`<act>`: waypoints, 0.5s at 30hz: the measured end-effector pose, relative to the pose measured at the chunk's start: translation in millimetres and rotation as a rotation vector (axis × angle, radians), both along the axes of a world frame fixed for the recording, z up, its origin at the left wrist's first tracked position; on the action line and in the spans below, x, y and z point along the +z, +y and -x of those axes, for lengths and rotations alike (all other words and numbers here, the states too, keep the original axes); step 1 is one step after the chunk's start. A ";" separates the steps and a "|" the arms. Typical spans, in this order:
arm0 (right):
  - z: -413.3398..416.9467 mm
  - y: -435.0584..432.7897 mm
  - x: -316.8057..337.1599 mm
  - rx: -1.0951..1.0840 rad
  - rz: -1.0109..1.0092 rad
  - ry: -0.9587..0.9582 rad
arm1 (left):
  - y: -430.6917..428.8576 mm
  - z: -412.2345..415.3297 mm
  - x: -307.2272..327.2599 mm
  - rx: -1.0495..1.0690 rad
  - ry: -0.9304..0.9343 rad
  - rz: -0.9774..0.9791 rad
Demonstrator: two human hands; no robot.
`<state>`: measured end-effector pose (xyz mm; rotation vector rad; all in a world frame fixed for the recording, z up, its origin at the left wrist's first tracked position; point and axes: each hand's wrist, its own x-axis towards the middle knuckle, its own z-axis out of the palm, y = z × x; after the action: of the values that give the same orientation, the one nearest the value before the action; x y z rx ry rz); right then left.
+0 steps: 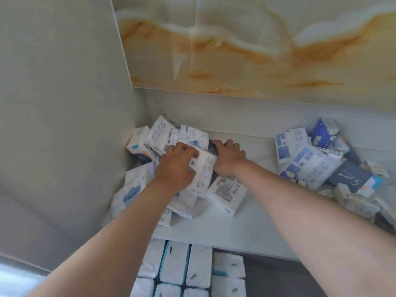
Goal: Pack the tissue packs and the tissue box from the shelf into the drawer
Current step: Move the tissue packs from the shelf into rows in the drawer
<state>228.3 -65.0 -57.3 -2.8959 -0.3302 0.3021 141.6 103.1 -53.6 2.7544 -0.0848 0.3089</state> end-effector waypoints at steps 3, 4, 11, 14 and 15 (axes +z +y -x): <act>0.1 -10.5 9.6 -0.076 -0.105 -0.053 | -7.2 0.5 -0.5 -0.031 0.111 0.042; -0.1 -16.2 15.2 -0.115 -0.155 -0.067 | -9.5 1.8 0.2 -0.058 0.187 0.060; 20.5 -50.6 74.6 -0.148 -0.268 -0.289 | -22.5 9.2 23.5 -0.147 0.191 0.167; 36.0 -32.3 92.7 -0.068 -0.398 -0.270 | -26.0 16.0 48.0 -0.145 0.037 0.391; 41.0 -22.1 96.2 -0.041 -0.455 -0.251 | -25.3 19.3 53.9 -0.153 0.007 0.431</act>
<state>187.3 -87.1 38.9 -2.4837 -0.3292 -0.1327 122.2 77.8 0.4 2.3067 -0.2006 0.2432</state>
